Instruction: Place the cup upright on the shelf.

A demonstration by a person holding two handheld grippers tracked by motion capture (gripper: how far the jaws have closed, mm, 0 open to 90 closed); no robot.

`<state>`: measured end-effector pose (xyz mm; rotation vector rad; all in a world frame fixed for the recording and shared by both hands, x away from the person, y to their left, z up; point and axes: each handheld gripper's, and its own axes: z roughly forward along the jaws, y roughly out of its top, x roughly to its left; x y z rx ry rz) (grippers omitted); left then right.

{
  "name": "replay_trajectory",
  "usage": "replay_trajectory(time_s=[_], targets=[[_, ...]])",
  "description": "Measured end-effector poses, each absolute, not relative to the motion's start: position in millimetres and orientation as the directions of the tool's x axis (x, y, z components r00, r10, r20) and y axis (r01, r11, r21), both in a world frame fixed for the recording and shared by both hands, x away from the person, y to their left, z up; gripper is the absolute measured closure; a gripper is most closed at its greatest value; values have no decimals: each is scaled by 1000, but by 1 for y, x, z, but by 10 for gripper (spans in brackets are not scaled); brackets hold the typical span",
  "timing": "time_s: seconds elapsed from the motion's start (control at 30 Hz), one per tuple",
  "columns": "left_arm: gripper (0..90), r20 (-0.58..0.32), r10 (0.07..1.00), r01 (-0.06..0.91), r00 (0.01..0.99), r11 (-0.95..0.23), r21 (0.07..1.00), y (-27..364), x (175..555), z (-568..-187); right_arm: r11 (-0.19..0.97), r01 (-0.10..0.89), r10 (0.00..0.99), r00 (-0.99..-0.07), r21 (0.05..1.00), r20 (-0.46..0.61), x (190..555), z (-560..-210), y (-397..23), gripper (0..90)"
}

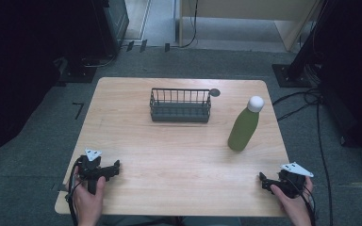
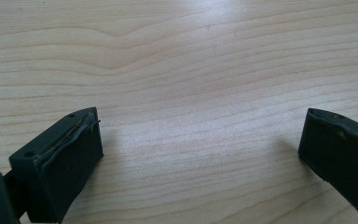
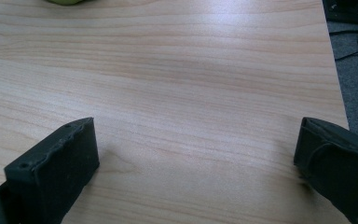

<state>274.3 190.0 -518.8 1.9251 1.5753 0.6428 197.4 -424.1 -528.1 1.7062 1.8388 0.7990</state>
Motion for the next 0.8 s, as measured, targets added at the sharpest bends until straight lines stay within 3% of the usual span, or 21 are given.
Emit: replay_trajectory(time_s=[0.33, 0.5, 0.8], targets=[[0, 13, 981, 710, 193, -149, 688, 190, 274, -519, 30, 699, 997, -68, 714, 24, 197, -528, -425, 0], [0, 13, 981, 710, 193, -149, 688, 190, 274, -519, 3, 696, 1000, -5, 718, 1, 196, -525, -427, 0], [0, 13, 981, 710, 193, -149, 688, 190, 274, -519, -11, 683, 999, -32, 730, 44, 198, -515, -417, 0]])
